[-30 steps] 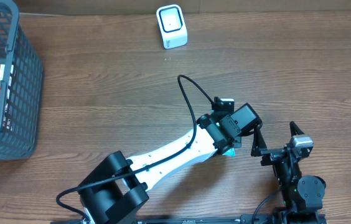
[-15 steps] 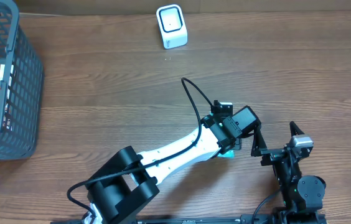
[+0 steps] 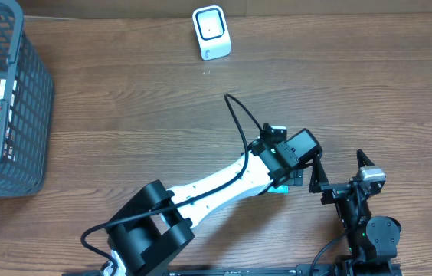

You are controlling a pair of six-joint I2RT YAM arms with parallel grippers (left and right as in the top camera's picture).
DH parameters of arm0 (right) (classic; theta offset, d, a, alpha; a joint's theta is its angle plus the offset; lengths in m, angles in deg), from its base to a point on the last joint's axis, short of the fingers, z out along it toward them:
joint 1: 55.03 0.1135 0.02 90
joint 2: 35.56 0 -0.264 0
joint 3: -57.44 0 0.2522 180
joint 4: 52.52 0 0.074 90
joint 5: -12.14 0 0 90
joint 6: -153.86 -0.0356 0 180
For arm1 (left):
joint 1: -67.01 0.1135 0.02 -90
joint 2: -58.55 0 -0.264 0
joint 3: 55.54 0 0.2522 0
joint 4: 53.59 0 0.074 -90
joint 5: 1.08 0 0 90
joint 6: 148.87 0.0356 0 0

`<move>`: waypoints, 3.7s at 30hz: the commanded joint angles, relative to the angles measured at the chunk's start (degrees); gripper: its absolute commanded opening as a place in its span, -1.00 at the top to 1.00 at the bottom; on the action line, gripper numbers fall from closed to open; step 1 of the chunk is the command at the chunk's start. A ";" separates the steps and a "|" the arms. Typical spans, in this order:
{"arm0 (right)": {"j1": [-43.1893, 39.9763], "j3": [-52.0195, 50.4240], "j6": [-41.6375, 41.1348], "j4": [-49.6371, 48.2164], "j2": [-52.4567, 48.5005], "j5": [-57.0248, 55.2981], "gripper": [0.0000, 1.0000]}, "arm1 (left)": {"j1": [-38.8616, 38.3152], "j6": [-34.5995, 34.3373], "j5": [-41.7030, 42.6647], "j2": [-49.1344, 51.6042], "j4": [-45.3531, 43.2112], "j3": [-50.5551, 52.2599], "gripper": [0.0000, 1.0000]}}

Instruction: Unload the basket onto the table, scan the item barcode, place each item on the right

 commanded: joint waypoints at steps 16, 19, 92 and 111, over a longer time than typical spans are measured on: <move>-0.11 -0.61 0.20 -0.15 0.57 -0.48 -1.00 | 0.72 12.52 -2.32 -1.81 9.68 -11.93 -1.00; -0.11 -0.61 0.22 -0.13 0.57 -0.48 -1.00 | 0.72 12.50 -2.27 -1.81 9.81 -11.93 -0.92; -0.11 -0.61 0.20 -0.15 0.57 -0.48 -1.00 | 5.11 14.62 9.38 -1.77 15.89 -11.80 -1.00; -0.11 -0.61 0.20 -0.15 0.57 -0.48 -1.00 | 5.22 14.71 12.92 -1.77 16.85 -11.80 -0.02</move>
